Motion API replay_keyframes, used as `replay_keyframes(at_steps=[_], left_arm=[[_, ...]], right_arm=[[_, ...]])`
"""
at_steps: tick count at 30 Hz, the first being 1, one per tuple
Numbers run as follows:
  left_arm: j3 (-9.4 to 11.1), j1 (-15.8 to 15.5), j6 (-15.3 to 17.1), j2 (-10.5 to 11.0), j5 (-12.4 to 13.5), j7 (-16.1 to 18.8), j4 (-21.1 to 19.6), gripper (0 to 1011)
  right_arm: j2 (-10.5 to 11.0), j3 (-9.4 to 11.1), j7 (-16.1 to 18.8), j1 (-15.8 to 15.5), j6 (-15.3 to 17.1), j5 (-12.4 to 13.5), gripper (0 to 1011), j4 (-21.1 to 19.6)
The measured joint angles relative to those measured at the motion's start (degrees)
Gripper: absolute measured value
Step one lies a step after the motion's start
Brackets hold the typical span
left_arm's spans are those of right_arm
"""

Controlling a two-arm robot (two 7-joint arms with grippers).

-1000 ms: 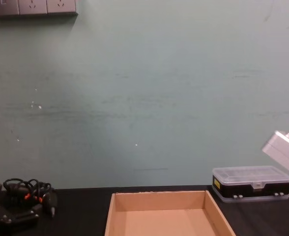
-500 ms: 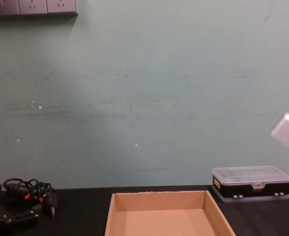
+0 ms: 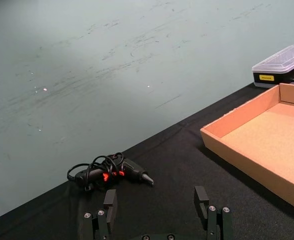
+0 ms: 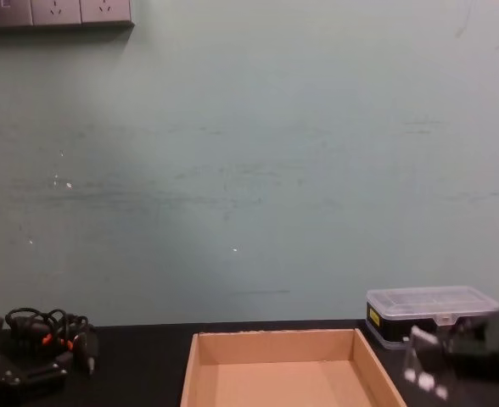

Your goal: Use one hand to pick up the angle iron from the table and place it into the box.

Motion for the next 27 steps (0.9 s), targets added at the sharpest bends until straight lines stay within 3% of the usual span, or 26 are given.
replay_keyframes(at_steps=[8, 11, 17, 27], left_arm=[[0.0, 0.0, 0.0, 0.0, 0.0, 0.0, 0.0, 1012], [0.0, 0.0, 0.0, 0.0, 0.0, 0.0, 0.0, 1011], [0.0, 0.0, 0.0, 0.0, 0.0, 0.0, 0.0, 1011], [0.0, 0.0, 0.0, 0.0, 0.0, 0.0, 0.0, 1011]], right_arm=[[-4.6, -2.0, 2.6, 6.2, -3.8, -4.7, 86, 7.6], [-8.6, -3.7, 4.3, 10.2, -5.7, -6.7, 86, 14.5], [-14.5, -5.7, 6.5, 14.9, -7.9, -8.7, 86, 25.3], [-20.5, -7.5, 9.7, 19.2, -10.4, -11.0, 86, 37.0]])
